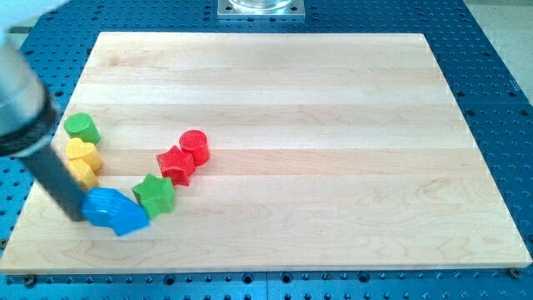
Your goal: Place the blue triangle parallel to the right of the green star
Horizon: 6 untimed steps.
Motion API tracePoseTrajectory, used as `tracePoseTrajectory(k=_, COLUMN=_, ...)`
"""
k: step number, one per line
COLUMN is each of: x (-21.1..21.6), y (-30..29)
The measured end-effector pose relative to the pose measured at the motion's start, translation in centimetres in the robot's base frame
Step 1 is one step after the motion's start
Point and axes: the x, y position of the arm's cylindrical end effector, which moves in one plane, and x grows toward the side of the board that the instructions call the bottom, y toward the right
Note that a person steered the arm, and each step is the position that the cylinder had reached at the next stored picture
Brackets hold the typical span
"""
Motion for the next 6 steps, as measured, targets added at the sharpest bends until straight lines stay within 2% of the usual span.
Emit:
tracePoseTrajectory(k=1, x=0.0, y=5.6)
tracePoseTrajectory(k=2, x=3.2, y=4.1)
tracePoseTrajectory(k=3, x=5.9, y=6.0)
tracePoseTrajectory(k=5, x=5.1, y=20.5)
tracePoseTrajectory(k=6, x=5.6, y=15.6)
